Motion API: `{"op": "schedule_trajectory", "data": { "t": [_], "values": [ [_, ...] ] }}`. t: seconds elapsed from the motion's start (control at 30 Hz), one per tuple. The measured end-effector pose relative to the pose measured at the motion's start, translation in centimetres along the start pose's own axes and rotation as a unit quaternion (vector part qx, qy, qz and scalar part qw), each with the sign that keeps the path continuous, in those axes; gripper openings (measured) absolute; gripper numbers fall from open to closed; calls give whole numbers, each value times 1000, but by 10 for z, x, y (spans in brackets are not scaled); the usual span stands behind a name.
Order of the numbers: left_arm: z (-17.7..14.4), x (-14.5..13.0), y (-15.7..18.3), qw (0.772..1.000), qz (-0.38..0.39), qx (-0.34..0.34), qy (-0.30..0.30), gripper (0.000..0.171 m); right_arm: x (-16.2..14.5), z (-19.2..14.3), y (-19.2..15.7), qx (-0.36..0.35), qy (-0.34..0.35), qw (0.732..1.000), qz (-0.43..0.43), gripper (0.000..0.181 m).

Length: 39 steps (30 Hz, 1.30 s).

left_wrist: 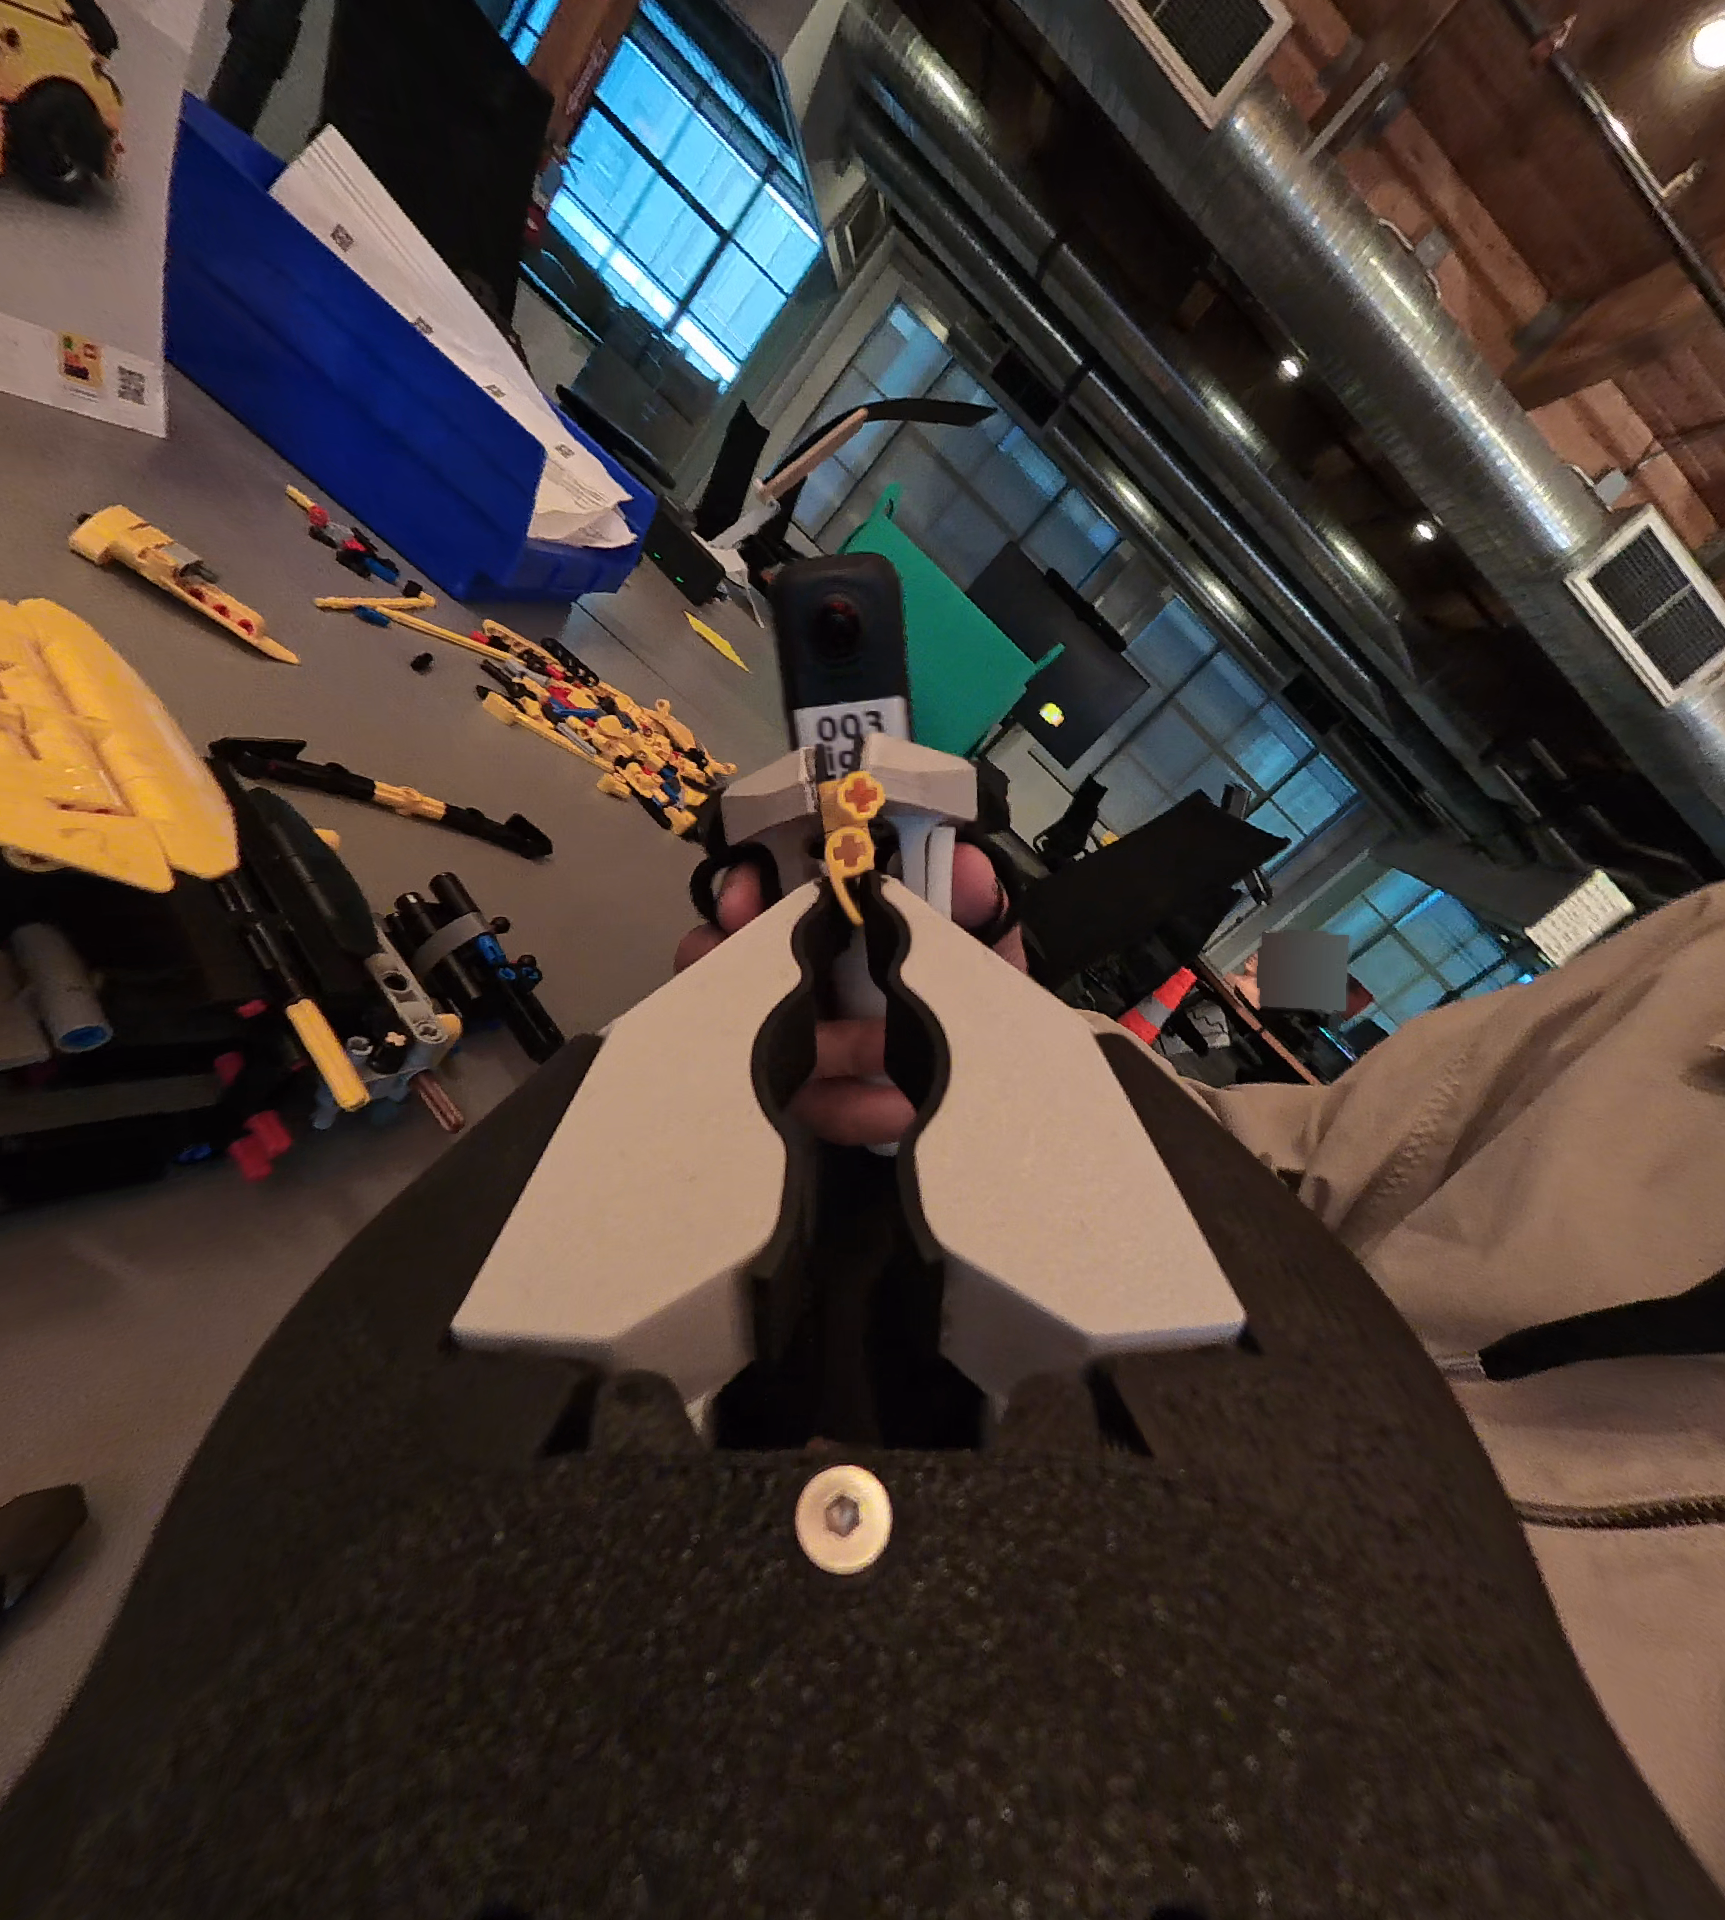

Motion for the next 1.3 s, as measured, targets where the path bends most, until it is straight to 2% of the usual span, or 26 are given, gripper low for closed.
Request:
{"op": "schedule_trajectory", "data": {
  "t": [0.07,0.1,0.23,0.37,0.63,0.67,0.7,0.73,0.8,0.9,0.97,1.03,1.07,1.1,1.13,1.17,1.2,1.27,1.3],
  "values": [
    [1,0,-1,1000,-8,2,4,6,0,0,0,0,1,1000,-10,2],
    [1,0,-1,1000,-17,-3,8,15,0,0,0,4,2,1000,2,2],
    [1,4,-3,999,-31,-3,24,6,-6,2,1,-7,-19,1000,-18,2],
    [1,3,0,1000,3,4,19,7,-6,1,1,3,-13,1000,15,2],
    [0,-2,-3,999,39,12,-8,7,-8,-2,4,-14,-21,1000,-3,2],
    [0,-8,-7,998,55,26,-33,6,-3,-3,4,-10,-2,1000,-5,3],
    [0,-25,-15,990,78,58,-101,6,22,-10,-5,34,88,995,27,2],
    [4,-36,-14,982,108,62,-142,6,46,-22,-2,44,152,986,46,1],
    [8,-33,-5,982,135,40,-124,6,68,-40,11,5,186,982,34,2],
    [4,-23,-10,991,82,40,-93,6,72,-45,0,2,152,988,-14,2],
    [4,-24,-7,992,78,27,-93,6,82,-55,2,3,152,988,23,2],
    [5,-24,-4,993,70,17,-92,6,103,-78,17,-56,163,985,23,1],
    [4,-23,-4,994,62,16,-88,6,112,-95,31,-130,130,983,-13,2],
    [3,-22,-5,995,52,17,-83,6,123,-123,52,-255,78,960,-83,2],
    [3,-21,-6,996,41,17,-79,6,140,-161,70,-395,36,902,-174,3],
    [2,-20,-6,996,36,16,-74,6,158,-195,76,-488,9,839,-241,3],
    [2,-19,-5,997,37,14,-71,6,169,-216,76,-531,-16,803,-270,3],
    [4,-21,-4,996,43,11,-79,6,179,-242,83,-571,-54,776,-263,2],
    [5,-24,-3,995,44,9,-87,6,178,-248,88,-573,-67,779,-246,3]
  ]
}}
Point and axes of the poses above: each gripper's, where its closed fingertips meet, z out along the fingers, x out of its top, y = z × x across the jaws, the point moved 5 cm from there along -z, back along the fingers, and after that the axes turned 13 degrees about y, right-handed, at the moved point
